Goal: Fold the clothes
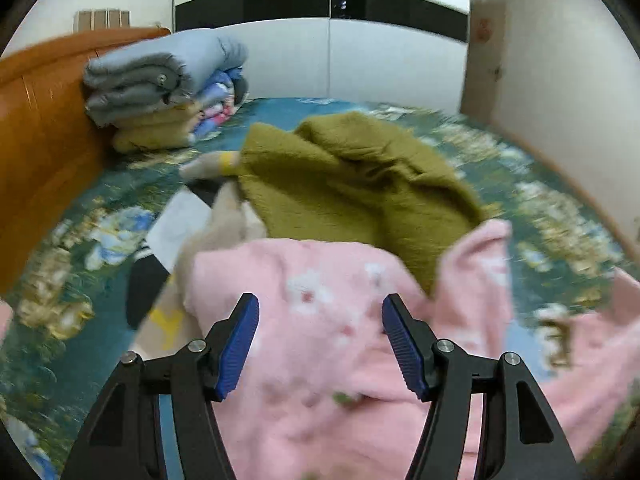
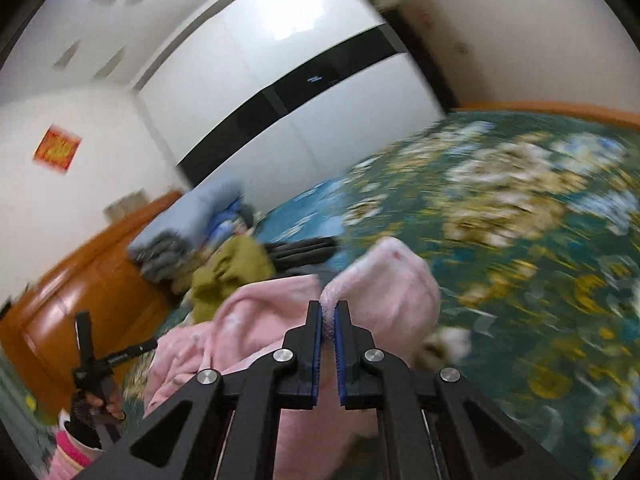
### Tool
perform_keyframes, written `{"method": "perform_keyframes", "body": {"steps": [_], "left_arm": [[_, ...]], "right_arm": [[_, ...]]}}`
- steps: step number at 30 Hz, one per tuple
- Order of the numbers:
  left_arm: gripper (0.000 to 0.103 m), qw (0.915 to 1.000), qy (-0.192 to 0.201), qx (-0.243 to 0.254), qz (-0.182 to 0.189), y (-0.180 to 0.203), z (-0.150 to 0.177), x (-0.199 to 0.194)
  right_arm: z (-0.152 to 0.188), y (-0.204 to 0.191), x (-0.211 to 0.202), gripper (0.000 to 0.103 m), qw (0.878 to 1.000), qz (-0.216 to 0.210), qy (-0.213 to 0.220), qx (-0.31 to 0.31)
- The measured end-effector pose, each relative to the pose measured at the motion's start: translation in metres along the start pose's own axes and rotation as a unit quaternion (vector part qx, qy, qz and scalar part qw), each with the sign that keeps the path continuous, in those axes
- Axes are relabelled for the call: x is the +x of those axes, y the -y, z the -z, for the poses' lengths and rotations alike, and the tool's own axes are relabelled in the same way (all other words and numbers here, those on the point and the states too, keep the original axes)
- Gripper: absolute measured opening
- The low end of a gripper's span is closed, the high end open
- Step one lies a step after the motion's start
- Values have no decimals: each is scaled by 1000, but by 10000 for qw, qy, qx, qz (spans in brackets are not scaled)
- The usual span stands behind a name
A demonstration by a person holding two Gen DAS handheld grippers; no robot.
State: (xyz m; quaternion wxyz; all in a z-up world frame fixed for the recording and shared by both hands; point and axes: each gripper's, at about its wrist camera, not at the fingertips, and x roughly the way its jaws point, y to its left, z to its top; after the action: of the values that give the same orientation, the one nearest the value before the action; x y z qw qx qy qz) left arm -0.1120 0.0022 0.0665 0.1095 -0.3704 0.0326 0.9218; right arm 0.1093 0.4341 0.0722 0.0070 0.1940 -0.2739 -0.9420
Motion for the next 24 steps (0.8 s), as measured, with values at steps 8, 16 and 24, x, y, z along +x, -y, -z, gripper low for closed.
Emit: {"method": "perform_keyframes", "body": {"steps": [8, 16, 24], "left_arm": [[49, 9955, -895, -296, -1, 18, 0, 53], [5, 9911, -635, -1133, 298, -10, -40, 29], [4, 9721, 1110, -1581, 1330, -43, -130, -89]], "right_arm": [[8, 66, -28, 7, 9964, 278, 142, 785], [-12, 109, -43, 7, 9910, 425, 320, 1225], [-125, 68, -48, 7, 9933, 197, 1019, 513]]}}
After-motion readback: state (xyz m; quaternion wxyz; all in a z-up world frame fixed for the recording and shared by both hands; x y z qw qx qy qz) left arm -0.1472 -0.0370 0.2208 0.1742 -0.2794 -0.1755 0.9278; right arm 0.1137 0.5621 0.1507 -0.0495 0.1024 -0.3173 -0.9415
